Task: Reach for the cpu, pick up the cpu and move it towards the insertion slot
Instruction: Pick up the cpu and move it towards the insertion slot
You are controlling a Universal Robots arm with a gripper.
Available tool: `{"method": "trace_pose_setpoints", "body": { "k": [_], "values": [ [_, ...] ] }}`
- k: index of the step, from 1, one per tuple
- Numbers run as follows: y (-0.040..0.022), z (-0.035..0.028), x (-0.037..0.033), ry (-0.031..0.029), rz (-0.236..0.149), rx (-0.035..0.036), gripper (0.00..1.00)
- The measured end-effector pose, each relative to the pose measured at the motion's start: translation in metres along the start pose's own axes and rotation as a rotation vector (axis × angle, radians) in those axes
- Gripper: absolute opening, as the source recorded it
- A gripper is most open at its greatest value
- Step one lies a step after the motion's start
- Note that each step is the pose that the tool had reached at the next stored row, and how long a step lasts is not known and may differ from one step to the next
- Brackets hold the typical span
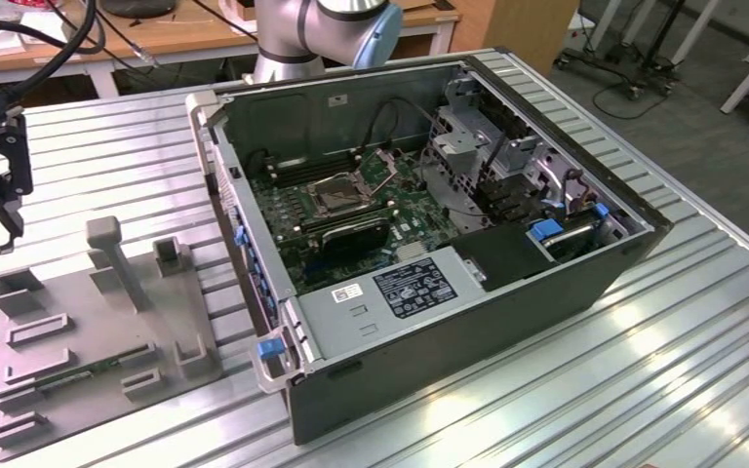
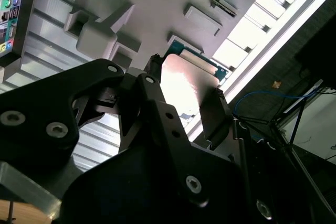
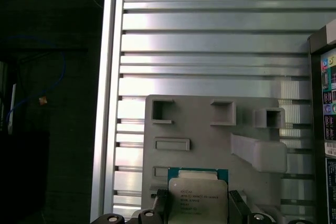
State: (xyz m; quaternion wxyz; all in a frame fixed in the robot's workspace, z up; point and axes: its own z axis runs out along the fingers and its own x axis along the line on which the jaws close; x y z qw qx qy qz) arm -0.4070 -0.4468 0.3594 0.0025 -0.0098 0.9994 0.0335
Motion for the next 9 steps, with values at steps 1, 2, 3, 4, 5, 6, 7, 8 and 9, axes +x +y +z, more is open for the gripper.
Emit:
{"method": "trace_pose_setpoints", "body": {
  "k": [1, 2, 3, 4, 5, 6, 7, 8, 9],
  "values": [
    [0.0, 0.0, -0.0001, 0.0, 0.0, 0.0, 0.54],
    [0.0, 0.0, -0.0001, 0.0, 0.0, 0.0, 0.54],
    [0.0, 0.0, -0.0001, 0.0, 0.0, 0.0, 0.54],
    [0.0, 0.0, -0.0001, 0.0, 0.0, 0.0001, 0.54],
    [0.0, 0.0, -0.0001, 0.0, 0.0, 0.0, 0.54],
    [0.0, 0.0, -0.0002, 0.0, 0.0, 0.0, 0.54],
    [0.0, 0.0, -0.0002, 0.0, 0.0, 0.0, 0.54],
    [0.0, 0.0, -0.0002, 0.0, 0.0, 0.0, 0.54],
    [0.0002, -0.002, -0.0003, 0.0004, 0.0, 0.0003, 0.54]
  ]
}}
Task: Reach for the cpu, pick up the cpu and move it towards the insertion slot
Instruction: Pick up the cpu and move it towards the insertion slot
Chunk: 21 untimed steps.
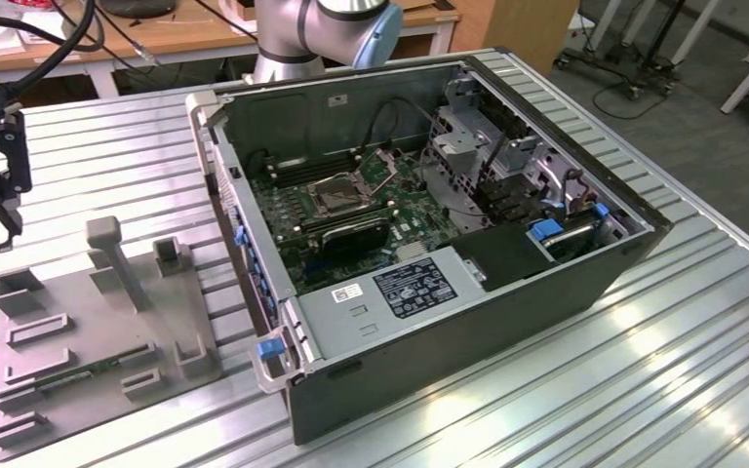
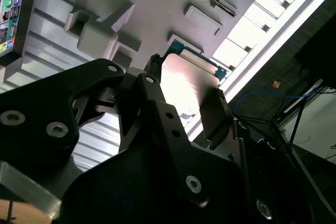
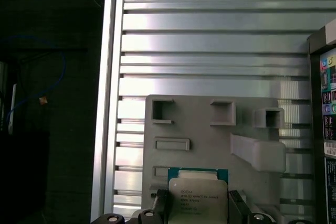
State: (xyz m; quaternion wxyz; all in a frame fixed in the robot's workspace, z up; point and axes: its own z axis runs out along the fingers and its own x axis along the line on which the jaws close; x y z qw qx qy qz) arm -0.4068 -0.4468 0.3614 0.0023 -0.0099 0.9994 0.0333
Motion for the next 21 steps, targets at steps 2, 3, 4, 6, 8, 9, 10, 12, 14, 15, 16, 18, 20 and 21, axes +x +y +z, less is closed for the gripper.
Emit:
{"method": "trace_pose_setpoints", "body": {
  "k": [2, 3, 4, 6, 8, 9, 10, 12, 14, 15, 16, 18, 20, 21],
  "values": [
    [0.0, -0.0009, 0.0001, -0.0004, 0.0, -0.0003, 0.54],
    [0.0, -0.0009, 0.0, -0.0006, 0.0, -0.0004, 0.54],
    [0.0, -0.0009, 0.0, -0.0006, 0.0, -0.0004, 0.54],
    [0.0, -0.001, 0.0001, -0.0005, 0.0, -0.0004, 0.54],
    [0.0001, -0.0011, -0.0001, -0.0003, 0.0, -0.0002, 0.54],
    [0.0001, -0.0012, -0.0005, -0.0002, 0.0, -0.0002, 0.54],
    [0.0, -0.0012, -0.0012, -0.0002, 0.0, -0.0002, 0.54],
    [0.0, -0.0011, -0.003, -0.0004, 0.0, -0.0002, 0.54],
    [-0.0001, -0.0011, -0.0053, -0.0003, 0.0, -0.0002, 0.54],
    [-0.0001, -0.001, -0.0066, -0.0004, 0.0, -0.0003, 0.54],
    [-0.0001, -0.001, -0.0079, -0.0004, 0.0, -0.0003, 0.54],
    [-0.0002, -0.001, -0.0105, -0.0003, 0.0, -0.0002, 0.54],
    [-0.0002, -0.001, -0.0132, -0.0004, 0.0, -0.0003, 0.54],
    [-0.0002, -0.001, -0.0146, -0.0004, 0.0, -0.0003, 0.54]
  ]
}}
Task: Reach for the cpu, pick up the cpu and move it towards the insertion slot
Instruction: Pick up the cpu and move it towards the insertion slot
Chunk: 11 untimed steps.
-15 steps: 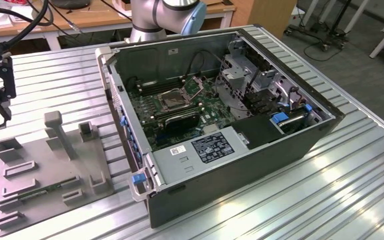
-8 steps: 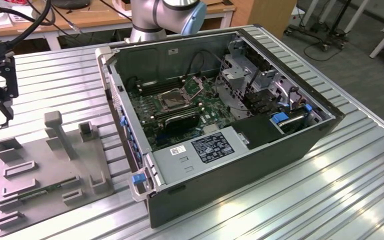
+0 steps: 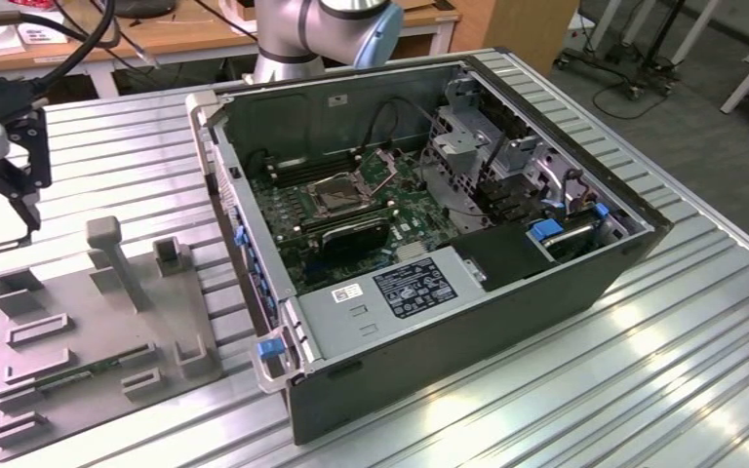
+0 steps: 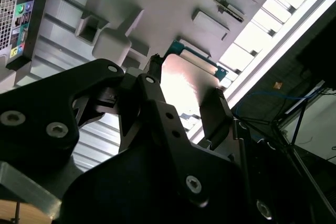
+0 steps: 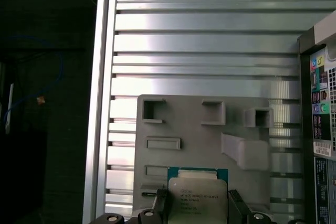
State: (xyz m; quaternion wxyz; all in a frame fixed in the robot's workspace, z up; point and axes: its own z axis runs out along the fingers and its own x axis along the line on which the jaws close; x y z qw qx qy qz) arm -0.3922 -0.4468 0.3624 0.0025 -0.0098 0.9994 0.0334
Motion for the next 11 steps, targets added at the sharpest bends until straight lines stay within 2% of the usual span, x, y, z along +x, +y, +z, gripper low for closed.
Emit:
{"method": "trace_pose_setpoints", "body": {
  "k": [11],
  "values": [
    [-0.0003, 0.0, -0.014, 0.0001, 0.0, 0.0001, 0.54]
  ]
}}
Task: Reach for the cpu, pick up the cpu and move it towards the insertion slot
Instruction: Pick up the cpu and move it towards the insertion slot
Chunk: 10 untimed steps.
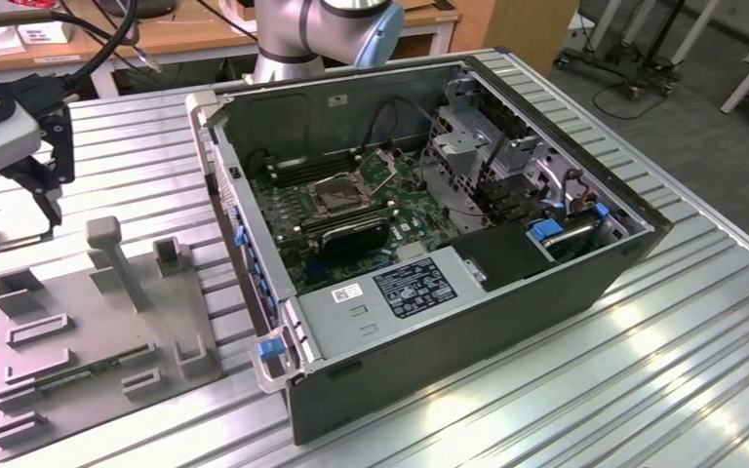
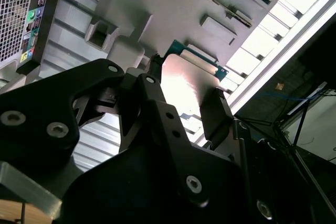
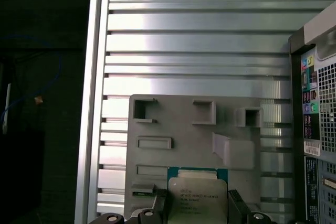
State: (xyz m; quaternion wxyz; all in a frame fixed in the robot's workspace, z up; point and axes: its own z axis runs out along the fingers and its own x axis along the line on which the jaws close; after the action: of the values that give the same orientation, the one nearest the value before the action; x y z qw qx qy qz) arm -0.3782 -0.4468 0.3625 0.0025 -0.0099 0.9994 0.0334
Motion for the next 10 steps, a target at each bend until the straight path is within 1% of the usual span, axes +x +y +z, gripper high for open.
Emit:
{"method": "trace_pose_setpoints", "body": {
  "k": [10],
  "values": [
    [-0.0002, 0.0001, -0.0103, 0.0, 0.0, -0.0001, 0.54]
  ]
}}
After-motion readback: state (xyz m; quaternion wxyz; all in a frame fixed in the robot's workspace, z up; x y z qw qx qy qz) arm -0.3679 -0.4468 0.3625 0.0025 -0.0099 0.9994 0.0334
